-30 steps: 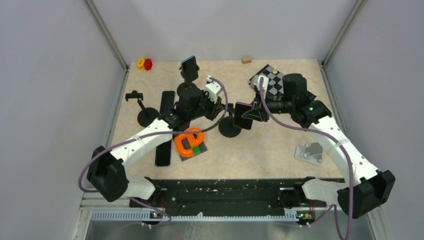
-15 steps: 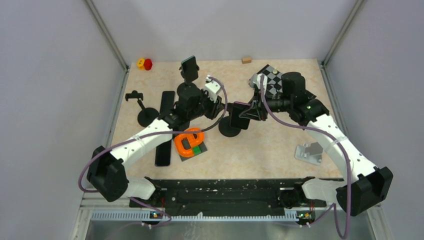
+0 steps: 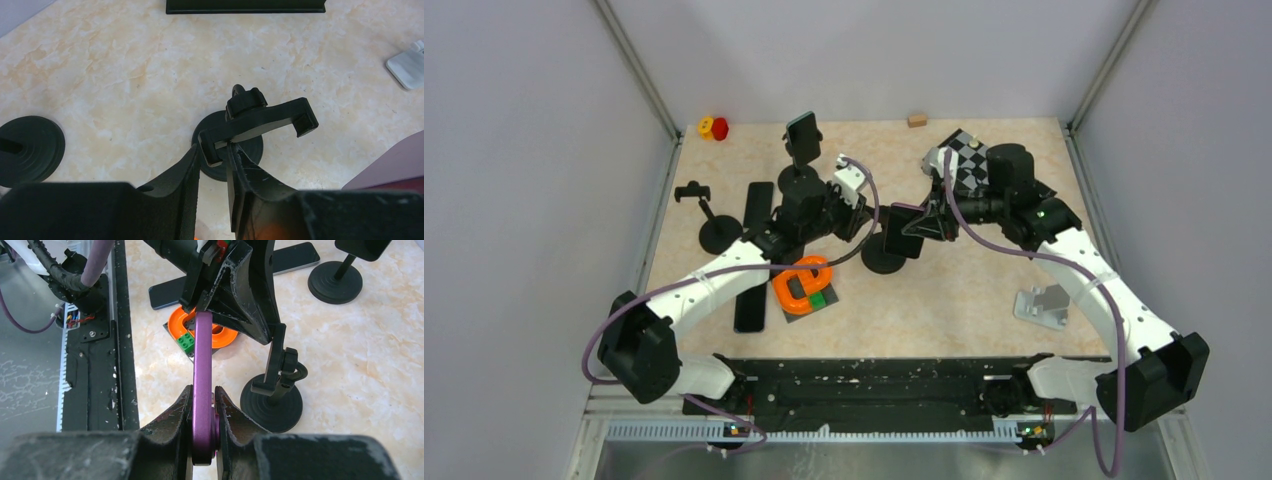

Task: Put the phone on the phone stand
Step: Install the phone on the phone stand.

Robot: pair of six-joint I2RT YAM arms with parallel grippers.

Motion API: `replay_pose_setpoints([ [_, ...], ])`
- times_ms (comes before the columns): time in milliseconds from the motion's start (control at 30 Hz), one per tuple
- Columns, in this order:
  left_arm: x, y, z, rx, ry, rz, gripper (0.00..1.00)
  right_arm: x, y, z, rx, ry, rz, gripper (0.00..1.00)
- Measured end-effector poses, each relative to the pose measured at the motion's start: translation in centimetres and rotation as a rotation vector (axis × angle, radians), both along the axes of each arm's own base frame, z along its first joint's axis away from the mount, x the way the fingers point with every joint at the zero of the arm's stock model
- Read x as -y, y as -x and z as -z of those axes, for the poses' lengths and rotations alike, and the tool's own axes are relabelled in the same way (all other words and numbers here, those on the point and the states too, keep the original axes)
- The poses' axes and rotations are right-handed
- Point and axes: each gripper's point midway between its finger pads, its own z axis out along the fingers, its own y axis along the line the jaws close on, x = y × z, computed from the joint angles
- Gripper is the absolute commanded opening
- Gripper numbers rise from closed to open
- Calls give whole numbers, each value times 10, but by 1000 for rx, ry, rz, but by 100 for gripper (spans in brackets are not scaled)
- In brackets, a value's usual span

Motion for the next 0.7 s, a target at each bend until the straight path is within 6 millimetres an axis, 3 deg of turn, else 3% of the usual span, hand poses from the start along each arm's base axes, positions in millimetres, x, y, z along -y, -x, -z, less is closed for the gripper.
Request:
replay_pose_setpoints([
  [400,0,0,0,-5,3,-2,18,-14,-10,-16,71,-99,-33,0],
  [700,0,1,0,-8,5,0,11,-41,-20,2,78,-135,-121,0],
])
